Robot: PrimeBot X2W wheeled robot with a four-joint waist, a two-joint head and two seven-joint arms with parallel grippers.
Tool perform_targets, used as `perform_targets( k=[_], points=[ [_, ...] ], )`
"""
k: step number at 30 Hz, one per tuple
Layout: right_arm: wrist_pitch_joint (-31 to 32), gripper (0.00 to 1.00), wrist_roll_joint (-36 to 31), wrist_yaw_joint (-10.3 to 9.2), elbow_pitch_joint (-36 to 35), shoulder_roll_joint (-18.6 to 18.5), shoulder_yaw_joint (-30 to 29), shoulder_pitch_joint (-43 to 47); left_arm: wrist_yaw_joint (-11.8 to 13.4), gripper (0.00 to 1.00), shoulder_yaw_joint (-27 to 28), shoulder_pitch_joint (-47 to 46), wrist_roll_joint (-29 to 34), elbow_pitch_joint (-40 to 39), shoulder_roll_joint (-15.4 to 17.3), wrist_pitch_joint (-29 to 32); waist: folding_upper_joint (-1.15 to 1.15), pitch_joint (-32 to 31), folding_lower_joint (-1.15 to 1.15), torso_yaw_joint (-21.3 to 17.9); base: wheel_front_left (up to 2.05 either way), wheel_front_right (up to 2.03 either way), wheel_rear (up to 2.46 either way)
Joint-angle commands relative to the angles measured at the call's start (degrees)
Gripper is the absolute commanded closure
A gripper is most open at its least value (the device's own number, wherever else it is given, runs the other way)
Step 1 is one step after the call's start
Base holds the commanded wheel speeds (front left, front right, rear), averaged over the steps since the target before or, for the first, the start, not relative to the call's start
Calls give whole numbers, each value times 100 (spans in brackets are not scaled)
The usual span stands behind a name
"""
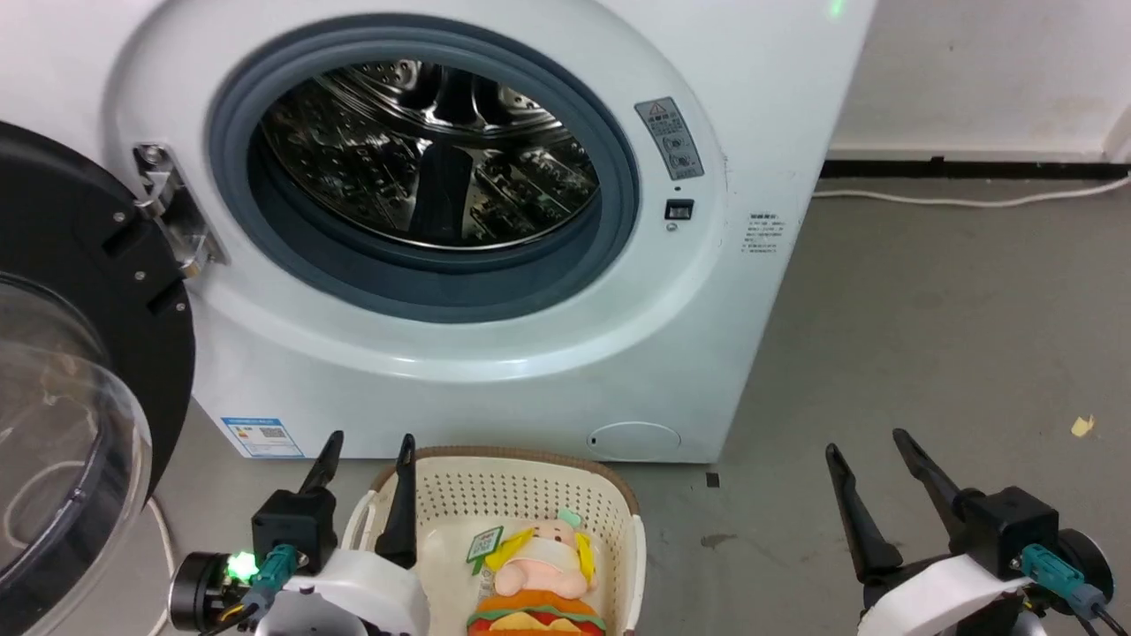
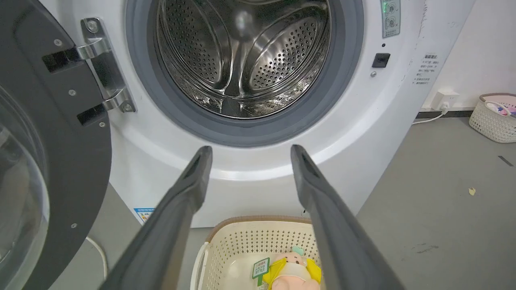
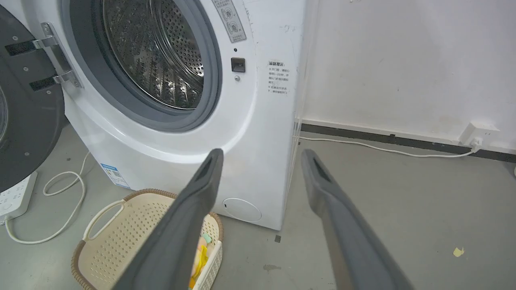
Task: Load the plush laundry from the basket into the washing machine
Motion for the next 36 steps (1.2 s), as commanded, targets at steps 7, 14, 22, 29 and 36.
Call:
perform_targets(
  k=[7, 14, 22, 29, 36],
  points=[
    [-134, 0, 192, 9, -46, -4, 10, -137, -88, 0, -214, -270, -114, 352, 37, -77, 0, 317, 0, -185, 0, 0, 0],
    [-218, 0, 310, 11, -108, -5, 59, -223, -131, 0, -350, -509, -193, 760, 119, -59, 0, 608, 0, -348, 0, 0, 0],
    [-313, 0, 472, 13, -185, -5, 130, -302, -137, 0, -428, -825, -321, 1355, 224, -32, 0, 954, 0, -516, 0, 0, 0],
    [-384, 0, 596, 15, -222, -6, 185, -364, -175, 0, -503, -1080, -436, 1865, 308, -15, 0, 1201, 0, -626, 0, 0, 0],
    [-480, 0, 771, 18, -261, -7, 301, -430, -240, 0, -644, -1355, -602, 2581, 405, 26, 0, 1488, 0, -788, 0, 0, 0]
  ],
)
